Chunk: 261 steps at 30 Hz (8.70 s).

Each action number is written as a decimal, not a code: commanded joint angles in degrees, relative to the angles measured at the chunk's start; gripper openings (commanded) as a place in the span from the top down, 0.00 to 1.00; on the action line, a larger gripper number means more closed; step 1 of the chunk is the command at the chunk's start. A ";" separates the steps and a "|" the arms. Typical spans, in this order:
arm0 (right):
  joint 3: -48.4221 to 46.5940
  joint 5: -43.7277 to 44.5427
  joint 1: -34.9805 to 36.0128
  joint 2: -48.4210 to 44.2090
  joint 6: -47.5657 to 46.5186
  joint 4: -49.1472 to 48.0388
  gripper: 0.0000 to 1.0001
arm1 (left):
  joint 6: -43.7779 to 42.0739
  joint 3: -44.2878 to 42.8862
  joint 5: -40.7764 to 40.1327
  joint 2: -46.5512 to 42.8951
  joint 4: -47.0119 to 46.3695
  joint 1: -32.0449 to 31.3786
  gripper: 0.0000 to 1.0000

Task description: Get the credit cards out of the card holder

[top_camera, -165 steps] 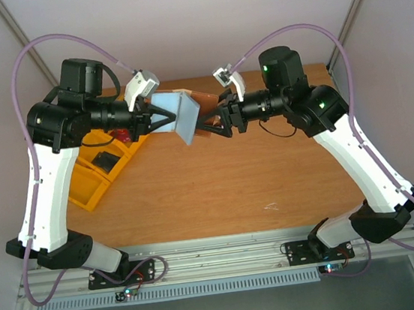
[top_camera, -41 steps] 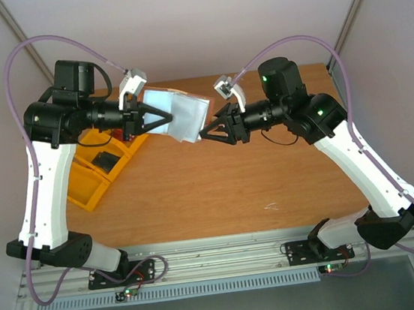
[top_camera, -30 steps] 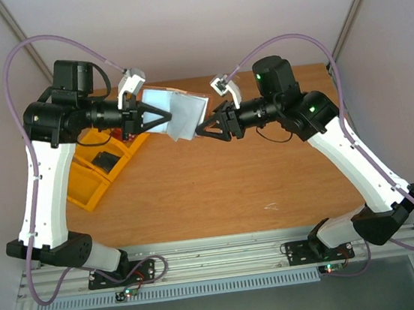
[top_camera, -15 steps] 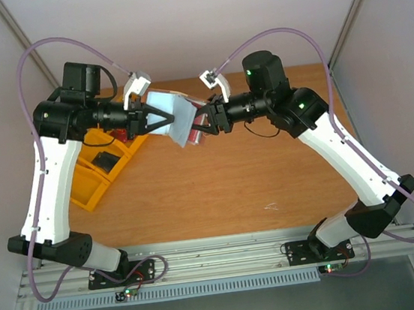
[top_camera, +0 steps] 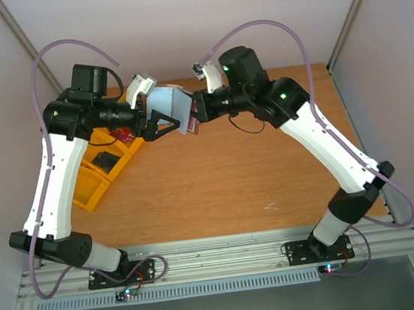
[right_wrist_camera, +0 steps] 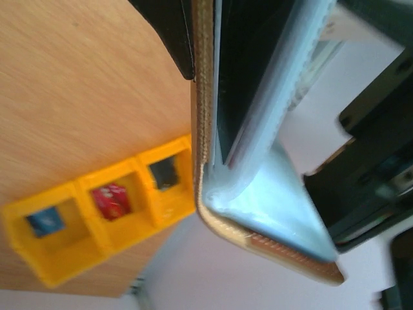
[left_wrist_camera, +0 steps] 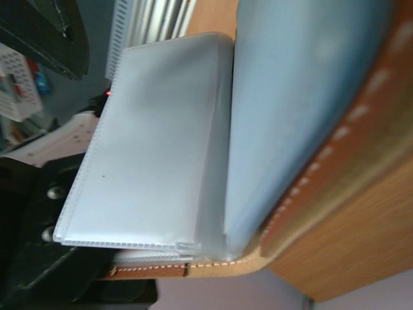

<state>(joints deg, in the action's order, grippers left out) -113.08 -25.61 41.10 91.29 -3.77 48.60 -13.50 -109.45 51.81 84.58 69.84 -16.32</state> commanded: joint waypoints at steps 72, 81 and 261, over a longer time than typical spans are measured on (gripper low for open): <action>1.19 -2.92 9.41 -4.50 -13.69 -2.97 0.60 | -0.68 1.52 -3.07 -3.39 0.75 1.55 1.00; 16.45 -13.17 -1.91 -10.07 -0.81 -18.83 0.67 | -11.58 -3.59 20.41 -2.14 11.84 2.52 1.00; -5.24 -0.38 1.14 4.61 36.36 -9.30 0.99 | -89.31 49.90 -43.23 -40.09 -69.03 -11.72 0.06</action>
<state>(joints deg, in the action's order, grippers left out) -114.89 -26.94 40.88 91.79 29.56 43.27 -92.64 -61.08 2.85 48.49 7.29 -27.75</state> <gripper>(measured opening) 0.015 0.976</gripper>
